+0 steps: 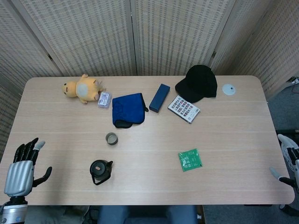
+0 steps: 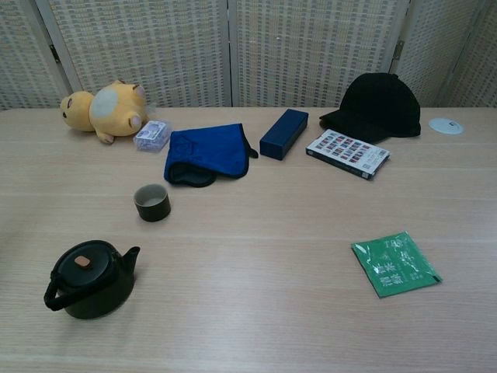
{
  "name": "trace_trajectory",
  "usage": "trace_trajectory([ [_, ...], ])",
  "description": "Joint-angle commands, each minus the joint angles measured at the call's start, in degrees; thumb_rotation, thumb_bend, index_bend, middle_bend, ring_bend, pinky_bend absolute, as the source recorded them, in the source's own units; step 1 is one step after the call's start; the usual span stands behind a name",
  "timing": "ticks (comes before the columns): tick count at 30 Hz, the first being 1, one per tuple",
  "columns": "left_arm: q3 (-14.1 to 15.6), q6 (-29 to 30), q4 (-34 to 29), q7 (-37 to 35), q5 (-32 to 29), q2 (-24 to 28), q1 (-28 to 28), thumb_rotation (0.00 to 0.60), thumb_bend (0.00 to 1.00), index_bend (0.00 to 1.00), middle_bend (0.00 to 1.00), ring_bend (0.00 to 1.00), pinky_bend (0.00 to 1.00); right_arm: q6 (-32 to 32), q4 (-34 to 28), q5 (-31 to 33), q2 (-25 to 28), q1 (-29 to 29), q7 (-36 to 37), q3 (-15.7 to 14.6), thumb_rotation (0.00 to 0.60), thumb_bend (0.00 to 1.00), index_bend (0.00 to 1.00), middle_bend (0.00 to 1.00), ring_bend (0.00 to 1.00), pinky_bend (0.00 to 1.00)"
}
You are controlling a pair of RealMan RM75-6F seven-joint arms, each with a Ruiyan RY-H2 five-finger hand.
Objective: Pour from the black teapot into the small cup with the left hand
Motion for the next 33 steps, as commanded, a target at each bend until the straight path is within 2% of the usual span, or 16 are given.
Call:
trace_trajectory([
  [1, 0.0, -0.1, 0.0, 0.1, 0.0, 0.0, -0.1, 0.600, 0.32, 0.11, 0.04, 0.07, 0.00, 0.0, 0.1, 0.0, 0.0, 0.0, 0.0, 0.0, 0.600, 0.14, 0.11, 0.15, 0.08, 0.12],
  [17, -0.3, -2.0, 0.4, -1.8, 1.1, 1.1, -1.5, 0.600, 0.32, 0.11, 0.04, 0.06, 0.00, 0.9, -0.6, 0.4, 0.9, 0.0, -0.4, 0.8, 0.600, 0.14, 0.11, 0.15, 0.08, 0.12],
  [22, 0.4, -6.2, -0.2, -4.0, 2.0, 2.4, -3.6, 0.600, 0.25, 0.11, 0.04, 0.06, 0.00, 0.5, -1.0, 0.5, 1.1, 0.3, -1.0, 0.8, 0.600, 0.14, 0.11, 0.15, 0.08, 0.12],
  [26, 1.0, -9.8, 0.2, -5.6, 3.6, 2.8, -5.8, 0.592, 0.16, 0.10, 0.04, 0.06, 0.00, 0.4, -1.4, 0.7, 1.2, 0.3, -1.4, 0.9, 0.600, 0.14, 0.11, 0.15, 0.08, 0.12],
  [28, 1.0, -11.1, 1.0, -6.5, 4.4, 2.4, -6.8, 0.505, 0.13, 0.08, 0.04, 0.06, 0.00, 0.3, -1.5, 0.8, 1.3, 0.3, -1.6, 1.0, 0.600, 0.14, 0.11, 0.15, 0.08, 0.12],
  [30, 1.1, -12.6, 1.7, -6.7, 4.9, 1.8, -7.9, 0.366, 0.11, 0.06, 0.04, 0.06, 0.00, 0.2, -1.6, 1.1, 1.4, 0.2, -1.7, 0.9, 0.600, 0.14, 0.11, 0.16, 0.08, 0.12],
  [33, 1.4, -14.9, 2.2, -6.5, 5.2, 1.0, -9.4, 0.289, 0.09, 0.05, 0.04, 0.06, 0.00, 0.0, -1.7, 1.4, 1.4, 0.3, -1.9, 1.0, 0.600, 0.14, 0.11, 0.15, 0.08, 0.12],
])
